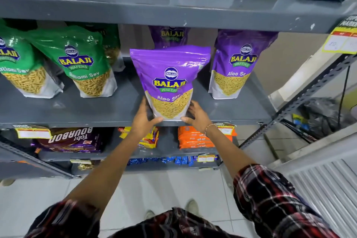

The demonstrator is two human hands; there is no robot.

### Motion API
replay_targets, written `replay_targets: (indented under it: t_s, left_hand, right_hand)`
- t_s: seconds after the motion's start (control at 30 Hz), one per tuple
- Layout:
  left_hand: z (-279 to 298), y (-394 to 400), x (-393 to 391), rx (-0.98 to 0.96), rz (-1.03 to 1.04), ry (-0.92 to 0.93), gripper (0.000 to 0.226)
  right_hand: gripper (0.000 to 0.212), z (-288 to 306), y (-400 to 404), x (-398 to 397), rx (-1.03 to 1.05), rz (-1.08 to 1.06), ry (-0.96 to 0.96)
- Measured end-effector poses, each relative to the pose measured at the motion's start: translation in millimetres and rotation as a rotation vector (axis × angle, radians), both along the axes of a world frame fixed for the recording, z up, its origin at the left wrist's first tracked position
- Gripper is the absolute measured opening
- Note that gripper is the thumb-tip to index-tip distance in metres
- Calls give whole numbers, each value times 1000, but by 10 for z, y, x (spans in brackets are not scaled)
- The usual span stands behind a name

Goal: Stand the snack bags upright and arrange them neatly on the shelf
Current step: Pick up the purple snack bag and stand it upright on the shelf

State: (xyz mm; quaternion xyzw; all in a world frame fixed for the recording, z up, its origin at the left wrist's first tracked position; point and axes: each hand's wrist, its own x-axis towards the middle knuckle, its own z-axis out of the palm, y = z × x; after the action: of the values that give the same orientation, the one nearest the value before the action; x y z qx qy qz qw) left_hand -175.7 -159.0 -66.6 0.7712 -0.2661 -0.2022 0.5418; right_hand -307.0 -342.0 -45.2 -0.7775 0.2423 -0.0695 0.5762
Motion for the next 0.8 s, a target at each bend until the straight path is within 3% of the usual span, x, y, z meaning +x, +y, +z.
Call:
replay_targets:
  t_s: [0.07, 0.13, 0.2, 0.27, 0.37, 0.43, 0.53, 0.6, 0.7, 0.8]
  left_hand:
    - [-5, 28, -223, 51, 259, -202, 87]
    - [101, -64, -551, 30, 372, -504, 56]
    - [223, -383, -834, -121, 199, -759, 35]
    - [340, -845, -997, -164, -25, -870, 33]
    - [500, -1558, -1059, -93, -228, -577, 58]
    - [497, -1949, -928, -44, -189, -330, 90]
    - [484, -2325, -592, 95, -52, -113, 115]
    - [469, -2407, -477, 145, -93, -93, 105]
    - [388, -2421, -421, 259, -142, -108, 57]
    - [301, -2395, -414, 216, -132, -54, 53]
  right_hand:
    - [65, 22, -170, -118, 19, -115, -80]
    - [44, 58, -462, -300, -64, -306, -177]
    - [25, 72, -865, -511, -140, -538, -241]
    - [20, 90, -1299, -650, -183, -713, -262]
    - [52, 261, -1771, -681, -81, -642, -145]
    - [73, 310, -1995, -644, -154, -419, 3]
    - [93, 324, -2213, -513, -213, -163, -2]
    - [89, 304, -2267, -436, -192, -105, -18]
    - [75, 228, -2287, -425, -7, -109, -11]
    - [66, 192, -2261, -490, 35, -144, -10]
